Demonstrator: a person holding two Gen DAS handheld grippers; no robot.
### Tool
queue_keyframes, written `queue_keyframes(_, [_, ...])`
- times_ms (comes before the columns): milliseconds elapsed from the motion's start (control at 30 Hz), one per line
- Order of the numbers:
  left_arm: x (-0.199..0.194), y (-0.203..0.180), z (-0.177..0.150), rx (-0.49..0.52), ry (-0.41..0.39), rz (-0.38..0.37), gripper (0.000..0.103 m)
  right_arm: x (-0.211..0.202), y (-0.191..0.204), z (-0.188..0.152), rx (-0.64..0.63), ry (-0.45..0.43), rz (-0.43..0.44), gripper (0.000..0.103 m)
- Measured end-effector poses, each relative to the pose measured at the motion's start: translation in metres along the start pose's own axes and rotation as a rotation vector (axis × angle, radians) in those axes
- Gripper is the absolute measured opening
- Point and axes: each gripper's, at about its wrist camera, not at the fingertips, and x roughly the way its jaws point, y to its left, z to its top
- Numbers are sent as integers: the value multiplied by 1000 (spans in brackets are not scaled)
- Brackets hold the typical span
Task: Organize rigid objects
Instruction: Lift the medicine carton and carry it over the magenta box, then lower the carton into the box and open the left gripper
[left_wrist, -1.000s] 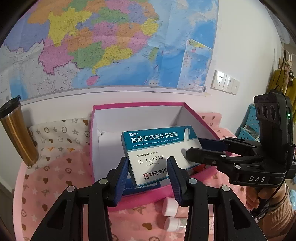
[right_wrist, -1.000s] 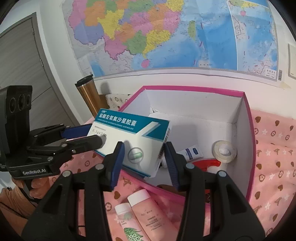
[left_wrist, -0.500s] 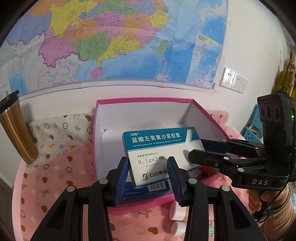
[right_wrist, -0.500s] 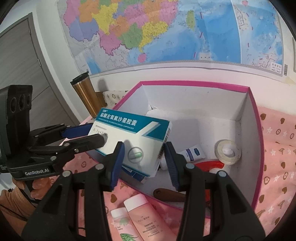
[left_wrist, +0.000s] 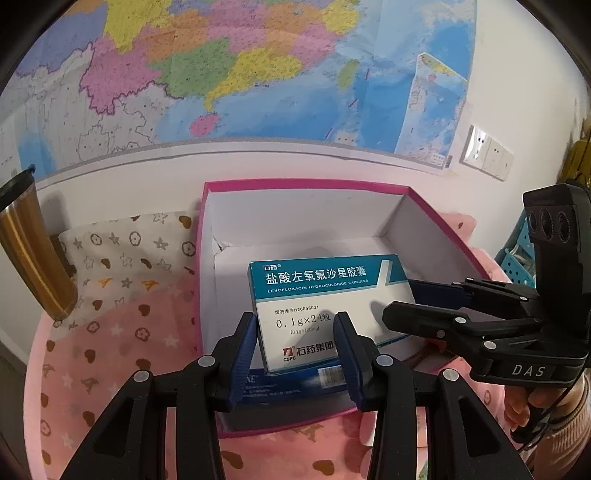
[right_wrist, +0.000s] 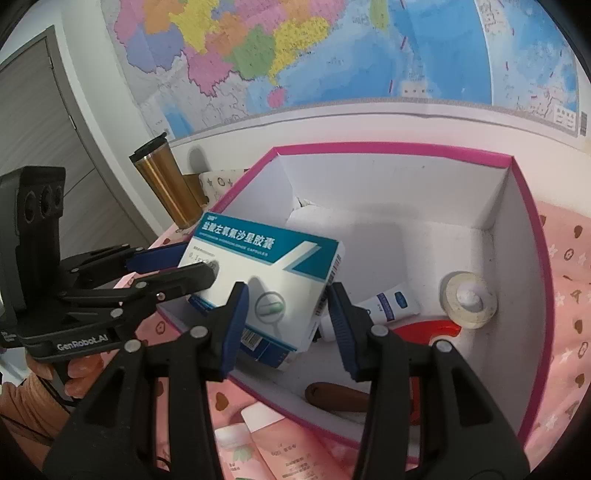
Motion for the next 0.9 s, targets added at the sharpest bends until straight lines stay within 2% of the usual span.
queue_keyframes(367, [15,7,3,5,30,69,42,28,-9,0,62,57,35,47])
queue_keyframes(533, [14,6,3,10,15,92,44,39,-15,-2,105,82,50,47])
queue_keyframes(733, [1,0,-3,28,-26,104,45,22,-14,-7,99,54,56,47])
queue_keyframes(900, [-24,-12,-12,37,-80,39,48,-9,-10,-15,92,7,78,47])
